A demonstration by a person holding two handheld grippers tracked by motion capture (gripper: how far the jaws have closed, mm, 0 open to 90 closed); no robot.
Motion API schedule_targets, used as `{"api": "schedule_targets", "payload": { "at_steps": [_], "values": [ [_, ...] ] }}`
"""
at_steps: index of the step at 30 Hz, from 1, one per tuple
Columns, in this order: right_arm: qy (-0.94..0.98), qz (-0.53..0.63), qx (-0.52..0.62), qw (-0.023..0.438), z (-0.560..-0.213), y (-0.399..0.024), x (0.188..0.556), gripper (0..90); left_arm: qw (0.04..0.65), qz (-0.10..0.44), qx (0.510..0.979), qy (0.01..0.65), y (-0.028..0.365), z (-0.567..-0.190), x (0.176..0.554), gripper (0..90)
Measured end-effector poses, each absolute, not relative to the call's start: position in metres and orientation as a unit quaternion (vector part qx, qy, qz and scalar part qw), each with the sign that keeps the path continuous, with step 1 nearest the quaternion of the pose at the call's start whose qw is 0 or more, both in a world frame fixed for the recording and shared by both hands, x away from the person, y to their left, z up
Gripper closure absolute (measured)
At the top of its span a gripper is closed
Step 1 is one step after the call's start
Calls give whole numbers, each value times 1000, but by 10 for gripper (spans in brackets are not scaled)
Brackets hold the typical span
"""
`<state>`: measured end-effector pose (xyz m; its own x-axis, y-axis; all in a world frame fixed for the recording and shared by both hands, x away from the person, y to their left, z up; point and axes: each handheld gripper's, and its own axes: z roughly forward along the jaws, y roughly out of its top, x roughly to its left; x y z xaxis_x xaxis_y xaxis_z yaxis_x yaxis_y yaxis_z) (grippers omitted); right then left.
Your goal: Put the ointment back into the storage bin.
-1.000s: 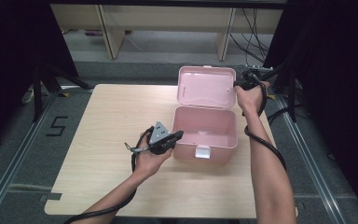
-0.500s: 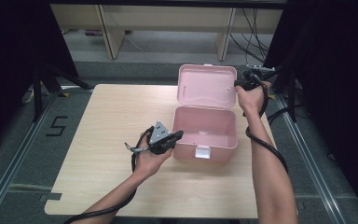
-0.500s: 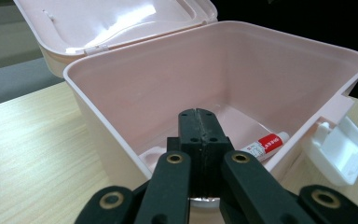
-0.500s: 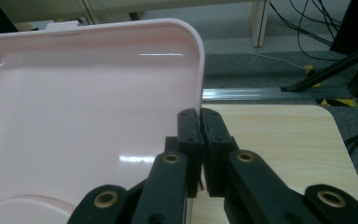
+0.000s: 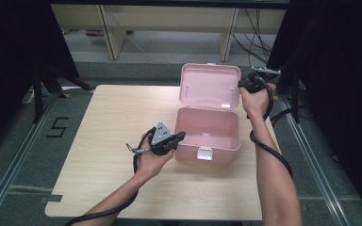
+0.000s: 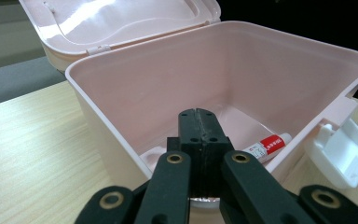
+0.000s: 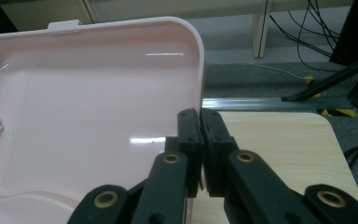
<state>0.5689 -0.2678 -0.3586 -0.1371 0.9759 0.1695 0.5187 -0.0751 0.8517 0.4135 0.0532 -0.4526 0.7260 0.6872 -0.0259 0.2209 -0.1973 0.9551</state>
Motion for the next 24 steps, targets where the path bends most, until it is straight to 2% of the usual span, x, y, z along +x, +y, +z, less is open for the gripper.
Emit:
{"api": "schedule_targets", "payload": {
  "at_steps": [24],
  "values": [
    [622, 442, 574, 298, -355, -269, 553, 887, 552, 213, 745, 306, 52, -452, 413, 900]
  ]
}}
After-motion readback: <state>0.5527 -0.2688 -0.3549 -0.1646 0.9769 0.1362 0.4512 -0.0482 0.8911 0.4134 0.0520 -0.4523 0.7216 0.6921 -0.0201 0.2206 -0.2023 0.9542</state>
